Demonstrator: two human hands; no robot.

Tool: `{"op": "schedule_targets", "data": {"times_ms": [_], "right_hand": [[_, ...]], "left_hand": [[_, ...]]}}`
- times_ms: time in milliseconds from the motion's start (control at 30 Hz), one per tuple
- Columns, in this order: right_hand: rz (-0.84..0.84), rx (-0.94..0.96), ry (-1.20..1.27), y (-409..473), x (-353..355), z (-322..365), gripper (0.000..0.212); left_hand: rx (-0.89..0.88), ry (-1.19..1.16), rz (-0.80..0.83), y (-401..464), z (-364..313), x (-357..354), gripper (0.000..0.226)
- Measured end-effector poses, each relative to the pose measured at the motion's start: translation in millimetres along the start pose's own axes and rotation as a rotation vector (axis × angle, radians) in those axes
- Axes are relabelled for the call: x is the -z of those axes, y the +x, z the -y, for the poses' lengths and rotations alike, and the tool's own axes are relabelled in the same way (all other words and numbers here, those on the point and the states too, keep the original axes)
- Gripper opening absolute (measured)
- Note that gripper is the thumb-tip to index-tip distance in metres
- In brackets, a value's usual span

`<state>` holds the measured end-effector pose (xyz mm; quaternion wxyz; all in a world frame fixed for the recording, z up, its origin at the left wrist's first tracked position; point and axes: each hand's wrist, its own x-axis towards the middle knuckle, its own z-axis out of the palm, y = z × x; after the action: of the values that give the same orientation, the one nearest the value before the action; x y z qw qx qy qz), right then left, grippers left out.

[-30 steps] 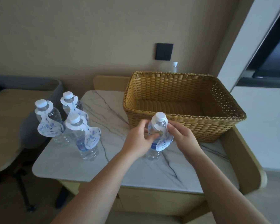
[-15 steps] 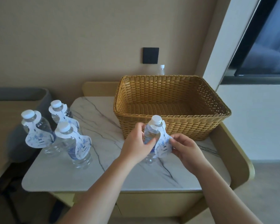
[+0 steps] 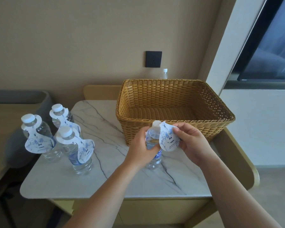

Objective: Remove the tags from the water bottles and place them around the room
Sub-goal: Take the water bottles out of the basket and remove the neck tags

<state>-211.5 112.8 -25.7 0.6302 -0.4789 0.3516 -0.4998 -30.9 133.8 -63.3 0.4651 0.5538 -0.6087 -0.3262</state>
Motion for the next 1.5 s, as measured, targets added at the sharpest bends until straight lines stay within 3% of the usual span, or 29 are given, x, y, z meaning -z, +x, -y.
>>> {"op": "schedule_targets", "data": {"times_ms": [200, 600, 867, 967, 1033, 1167, 1267, 1500], "right_hand": [[-0.049, 0.006, 0.023, 0, 7, 7, 0.012], [-0.470, -0.157, 0.108, -51, 101, -43, 0.013], [-0.778, -0.338, -0.468, -58, 113, -91, 0.030], [-0.769, -0.297, -0.766, -65, 113, -98, 0.037], [-0.733, -0.158, -1.003, -73, 109, -102, 0.035], [-0.473, 0.037, -1.294, -86, 95, -117, 0.028], [-0.348, -0.063, -1.397, -91, 98, -130, 0.032], [-0.442, -0.288, -1.430, -91, 125, -127, 0.051]], "left_hand": [[-0.004, 0.032, -0.063, 3, -5, -11, 0.046], [-0.063, 0.085, -0.025, 7, -5, -43, 0.052], [-0.074, 0.121, -0.051, 5, -5, -45, 0.058], [-0.071, 0.131, -0.058, 4, -4, -46, 0.057], [-0.073, 0.129, -0.061, 3, -4, -46, 0.057], [-0.070, 0.123, -0.070, 3, -2, -47, 0.058], [-0.063, 0.120, -0.084, 3, 0, -49, 0.059], [-0.076, 0.109, -0.113, 2, 3, -53, 0.057]]}}
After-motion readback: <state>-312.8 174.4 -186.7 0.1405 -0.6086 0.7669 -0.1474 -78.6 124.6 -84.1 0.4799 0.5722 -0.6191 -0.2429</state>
